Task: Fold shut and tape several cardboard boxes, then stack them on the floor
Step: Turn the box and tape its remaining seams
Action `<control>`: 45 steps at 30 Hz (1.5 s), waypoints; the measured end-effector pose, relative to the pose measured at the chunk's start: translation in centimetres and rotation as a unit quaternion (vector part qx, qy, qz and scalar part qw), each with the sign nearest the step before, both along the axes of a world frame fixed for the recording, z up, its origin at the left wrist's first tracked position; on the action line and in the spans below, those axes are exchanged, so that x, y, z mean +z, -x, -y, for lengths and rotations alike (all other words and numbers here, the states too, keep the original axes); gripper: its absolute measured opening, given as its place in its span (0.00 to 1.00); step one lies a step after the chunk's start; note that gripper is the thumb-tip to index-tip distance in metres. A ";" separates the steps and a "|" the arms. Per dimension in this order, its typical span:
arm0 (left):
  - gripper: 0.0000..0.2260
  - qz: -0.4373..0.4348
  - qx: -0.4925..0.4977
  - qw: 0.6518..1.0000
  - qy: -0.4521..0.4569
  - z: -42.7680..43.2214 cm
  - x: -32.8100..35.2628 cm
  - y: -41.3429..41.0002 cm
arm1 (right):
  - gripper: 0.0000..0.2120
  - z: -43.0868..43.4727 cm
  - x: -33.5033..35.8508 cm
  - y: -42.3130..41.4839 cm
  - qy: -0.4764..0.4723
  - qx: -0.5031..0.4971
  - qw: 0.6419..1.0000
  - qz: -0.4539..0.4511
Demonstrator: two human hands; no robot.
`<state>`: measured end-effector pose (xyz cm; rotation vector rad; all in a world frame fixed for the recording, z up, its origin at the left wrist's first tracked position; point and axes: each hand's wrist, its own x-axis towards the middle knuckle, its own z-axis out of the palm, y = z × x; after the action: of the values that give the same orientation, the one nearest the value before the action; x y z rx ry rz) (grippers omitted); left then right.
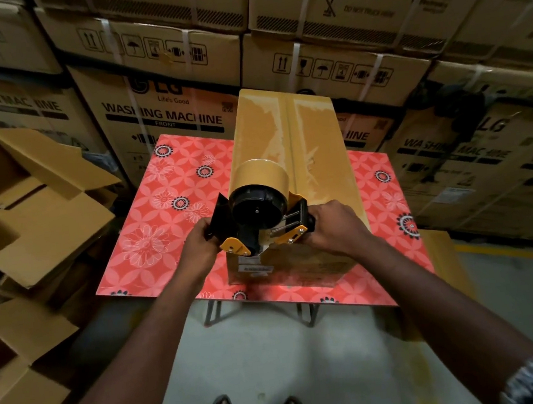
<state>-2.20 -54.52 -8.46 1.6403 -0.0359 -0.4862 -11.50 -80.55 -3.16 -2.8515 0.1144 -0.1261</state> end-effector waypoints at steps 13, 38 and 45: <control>0.04 0.081 0.000 0.996 -0.042 -0.4 -0.5 -0.2 | 0.10 5.9 0.4 4.1 0.022 0.002 1.000 -0.017; 0.24 0.469 -0.227 0.810 -0.268 1.6 -1.5 4.9 | 0.16 5.2 -1.9 7.5 -0.137 0.049 0.988 0.059; 0.26 0.443 -0.217 0.828 -0.267 1.7 -1.7 5.2 | 0.14 11.6 -1.7 12.0 -0.060 -0.013 0.997 0.044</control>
<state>-7.36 -56.22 -10.12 2.3034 -1.0738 -0.0099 -23.51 -92.14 -4.90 -2.7207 0.1365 -0.2419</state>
